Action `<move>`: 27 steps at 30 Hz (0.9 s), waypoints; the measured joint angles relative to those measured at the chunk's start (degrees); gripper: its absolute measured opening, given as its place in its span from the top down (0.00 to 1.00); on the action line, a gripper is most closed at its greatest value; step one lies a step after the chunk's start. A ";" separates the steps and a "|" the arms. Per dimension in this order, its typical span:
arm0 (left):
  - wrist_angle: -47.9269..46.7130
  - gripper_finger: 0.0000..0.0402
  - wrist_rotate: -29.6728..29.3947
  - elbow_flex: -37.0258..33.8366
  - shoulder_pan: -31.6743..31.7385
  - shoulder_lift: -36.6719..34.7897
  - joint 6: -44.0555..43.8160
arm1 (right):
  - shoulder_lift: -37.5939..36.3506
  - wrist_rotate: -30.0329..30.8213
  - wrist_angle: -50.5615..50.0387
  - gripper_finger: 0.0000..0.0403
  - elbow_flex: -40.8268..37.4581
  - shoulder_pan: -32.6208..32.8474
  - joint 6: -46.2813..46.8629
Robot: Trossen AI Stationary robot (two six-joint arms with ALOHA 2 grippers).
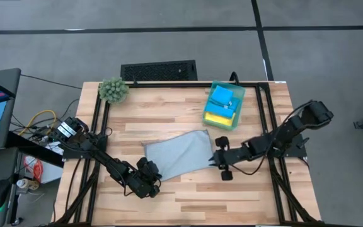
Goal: Fold microfiber towels
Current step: Fold the gray towel
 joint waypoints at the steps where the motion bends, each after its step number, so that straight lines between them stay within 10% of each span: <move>1: 0.00 0.99 0.01 0.00 0.01 0.00 0.00 | 0.63 0.82 1.95 0.71 -0.88 0.26 0.97; 12: -0.40 0.99 0.63 0.00 0.02 -0.30 -0.31 | 10.49 2.78 6.96 0.71 -2.35 3.79 11.19; 27: -10.43 0.99 1.05 2.16 -0.09 -6.43 3.07 | 2.95 13.38 0.42 0.71 -2.95 15.62 19.09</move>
